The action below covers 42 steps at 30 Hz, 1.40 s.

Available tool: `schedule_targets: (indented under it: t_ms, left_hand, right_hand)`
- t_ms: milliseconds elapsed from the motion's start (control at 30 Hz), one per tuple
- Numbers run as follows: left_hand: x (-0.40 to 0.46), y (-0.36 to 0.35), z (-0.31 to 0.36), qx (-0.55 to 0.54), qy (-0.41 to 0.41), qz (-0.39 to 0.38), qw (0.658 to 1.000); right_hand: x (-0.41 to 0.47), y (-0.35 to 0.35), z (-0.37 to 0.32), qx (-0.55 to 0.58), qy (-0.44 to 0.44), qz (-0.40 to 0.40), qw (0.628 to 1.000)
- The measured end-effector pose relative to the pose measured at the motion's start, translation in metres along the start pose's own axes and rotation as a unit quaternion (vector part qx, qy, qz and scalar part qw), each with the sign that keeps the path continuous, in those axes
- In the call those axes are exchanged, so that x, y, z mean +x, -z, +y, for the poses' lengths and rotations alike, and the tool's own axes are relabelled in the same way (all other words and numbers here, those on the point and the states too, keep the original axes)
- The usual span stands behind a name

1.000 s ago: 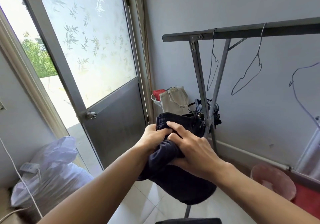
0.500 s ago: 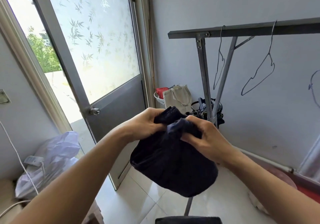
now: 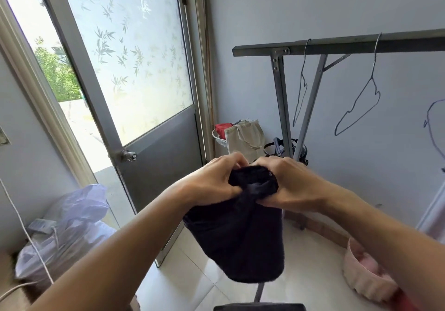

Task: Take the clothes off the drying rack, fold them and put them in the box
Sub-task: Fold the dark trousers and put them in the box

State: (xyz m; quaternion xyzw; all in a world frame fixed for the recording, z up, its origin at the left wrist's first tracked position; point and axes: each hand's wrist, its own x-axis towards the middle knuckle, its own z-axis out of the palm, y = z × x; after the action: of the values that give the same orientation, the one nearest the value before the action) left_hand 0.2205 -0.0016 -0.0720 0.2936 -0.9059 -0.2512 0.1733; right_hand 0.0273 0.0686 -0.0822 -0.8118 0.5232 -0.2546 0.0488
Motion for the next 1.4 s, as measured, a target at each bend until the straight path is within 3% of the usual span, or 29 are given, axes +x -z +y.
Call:
schedule_targets:
  t_ms: [67, 200, 333, 400, 467, 533, 600, 667, 733, 800, 900, 1033, 1133, 1200, 1300, 1400]
  left_hand:
    - [-0.006, -0.003, -0.010, 0.000, 0.024, -0.002, 1.000]
    - [-0.024, -0.007, -0.038, 0.131, 0.104, -0.038, 0.985]
    - [-0.031, -0.009, -0.048, 0.169, 0.135, 0.040, 0.976]
    - [-0.031, -0.003, -0.051, 0.035, 0.125, 0.099, 0.987]
    - [-0.032, 0.000, -0.050, -0.168, 0.112, 0.118, 0.972]
    - [-0.036, -0.004, -0.048, -0.380, 0.114, 0.093, 0.913]
    - [-0.040, -0.009, -0.043, -0.554, 0.142, 0.050, 0.819]
    - [-0.044, -0.014, -0.041, -0.641, 0.129, 0.017, 0.756]
    - [-0.047, -0.019, -0.040, -0.682, 0.075, -0.013, 0.727]
    - [-0.049, -0.021, -0.036, -0.657, 0.025, -0.024, 0.753]
    - [-0.047, -0.018, -0.027, -0.547, 0.037, 0.033, 0.835]
    - [-0.034, -0.011, -0.028, -0.537, 0.108, 0.135, 0.826]
    - [-0.025, -0.011, -0.025, -0.472, 0.102, 0.179, 0.857]
    - [-0.020, -0.012, -0.022, -0.410, 0.079, 0.200, 0.886]
    - [-0.011, -0.015, -0.015, -0.303, 0.035, 0.202, 0.931]
    - [0.000, -0.020, -0.004, -0.232, -0.008, 0.185, 0.955]
  right_hand:
    - [-0.008, -0.007, 0.007, -0.005, 0.008, 0.026, 1.000]
    - [-0.027, -0.015, 0.020, 0.027, 0.004, 0.085, 0.996]
    - [-0.038, -0.018, 0.030, -0.021, -0.029, 0.103, 0.994]
    - [-0.042, -0.019, 0.031, 0.049, -0.059, 0.108, 0.991]
    - [-0.041, -0.017, 0.027, 0.164, -0.073, 0.111, 0.977]
    - [-0.035, -0.016, 0.020, 0.241, -0.075, 0.106, 0.962]
    - [-0.029, -0.015, 0.012, 0.295, -0.074, 0.116, 0.946]
    - [-0.024, -0.014, 0.006, 0.323, -0.076, 0.130, 0.934]
    - [-0.021, -0.015, 0.004, 0.336, -0.086, 0.135, 0.928]
    - [-0.020, -0.017, 0.004, 0.350, -0.104, 0.145, 0.920]
    - [-0.017, -0.021, 0.001, 0.378, -0.122, 0.158, 0.904]
    - [-0.014, -0.020, 0.003, 0.432, -0.168, 0.132, 0.876]
    - [-0.011, -0.014, 0.011, 0.419, -0.218, 0.077, 0.878]
    - [-0.010, -0.007, 0.011, 0.326, -0.208, 0.052, 0.921]
    - [-0.006, 0.005, -0.006, 0.121, -0.109, 0.007, 0.987]
    - [0.007, -0.005, -0.028, -0.049, -0.066, -0.021, 0.996]
